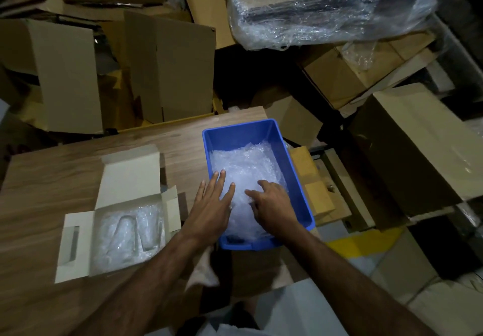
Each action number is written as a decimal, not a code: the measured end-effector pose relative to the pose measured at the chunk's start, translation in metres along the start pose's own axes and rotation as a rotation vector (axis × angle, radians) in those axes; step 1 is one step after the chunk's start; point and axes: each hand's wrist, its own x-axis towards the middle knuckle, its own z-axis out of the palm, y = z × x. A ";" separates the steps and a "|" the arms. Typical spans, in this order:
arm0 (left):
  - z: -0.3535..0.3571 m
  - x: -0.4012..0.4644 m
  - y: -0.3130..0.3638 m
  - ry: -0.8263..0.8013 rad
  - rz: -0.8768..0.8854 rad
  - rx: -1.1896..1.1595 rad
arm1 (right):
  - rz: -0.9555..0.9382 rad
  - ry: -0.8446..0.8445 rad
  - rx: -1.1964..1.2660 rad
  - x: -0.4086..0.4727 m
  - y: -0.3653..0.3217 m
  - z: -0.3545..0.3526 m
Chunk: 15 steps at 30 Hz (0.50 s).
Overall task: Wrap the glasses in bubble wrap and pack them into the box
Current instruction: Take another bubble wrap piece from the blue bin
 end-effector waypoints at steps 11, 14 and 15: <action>-0.019 -0.016 -0.013 0.283 -0.045 -0.319 | -0.050 0.350 0.114 -0.015 -0.016 -0.043; -0.055 -0.019 -0.007 0.475 0.081 -0.439 | -0.159 0.460 0.126 -0.021 -0.038 -0.066; -0.068 -0.021 -0.008 0.527 0.140 -0.445 | -0.208 0.506 0.119 -0.019 -0.045 -0.075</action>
